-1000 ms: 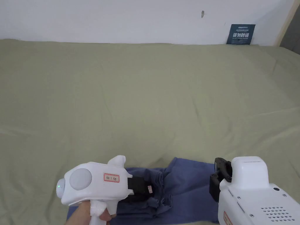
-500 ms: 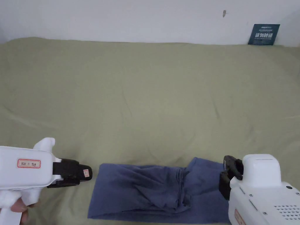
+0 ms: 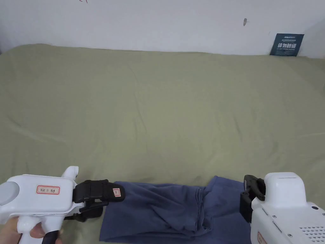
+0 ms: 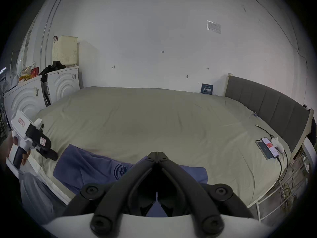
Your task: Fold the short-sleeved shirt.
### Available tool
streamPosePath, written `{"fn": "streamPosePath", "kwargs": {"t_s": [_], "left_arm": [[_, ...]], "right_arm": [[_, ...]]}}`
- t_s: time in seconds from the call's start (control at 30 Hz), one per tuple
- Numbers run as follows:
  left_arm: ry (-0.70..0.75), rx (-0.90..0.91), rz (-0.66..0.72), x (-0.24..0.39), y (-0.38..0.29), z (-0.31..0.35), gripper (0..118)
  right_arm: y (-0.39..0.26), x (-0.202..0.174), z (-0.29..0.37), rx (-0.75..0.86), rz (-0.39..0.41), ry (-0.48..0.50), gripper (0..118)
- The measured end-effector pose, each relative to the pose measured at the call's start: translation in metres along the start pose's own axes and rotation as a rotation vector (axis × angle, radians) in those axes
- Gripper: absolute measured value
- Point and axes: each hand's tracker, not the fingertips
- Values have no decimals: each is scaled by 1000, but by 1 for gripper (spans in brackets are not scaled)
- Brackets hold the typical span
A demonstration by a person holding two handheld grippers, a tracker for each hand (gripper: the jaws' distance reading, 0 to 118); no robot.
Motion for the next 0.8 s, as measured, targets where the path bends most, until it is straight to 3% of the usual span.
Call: {"fn": "streamPosePath", "kwargs": {"t_s": [0.13,0.2,0.23,0.27,0.3,0.33,0.47,0.8], "left_arm": [[-121,-9,77,-1,4,-13,115],[-96,-9,77,2,5,-22,98],[-26,-9,64,5,4,-25,72],[61,-8,50,8,3,-31,12],[151,8,10,9,4,-34,13],[71,-7,37,8,5,-31,13],[63,113,37,20,0,8,12],[387,379,-8,59,-14,153,12]], "right_arm": [[0,0,1,-1,8,-2,0],[1,2,2,0,2,0,0],[1,2,2,3,2,-4,0],[2,2,3,6,2,-10,0],[2,4,4,8,-1,-9,0],[3,5,4,9,-4,-8,0],[9,9,3,20,4,-12,0],[26,10,3,81,-4,12,0]]}}
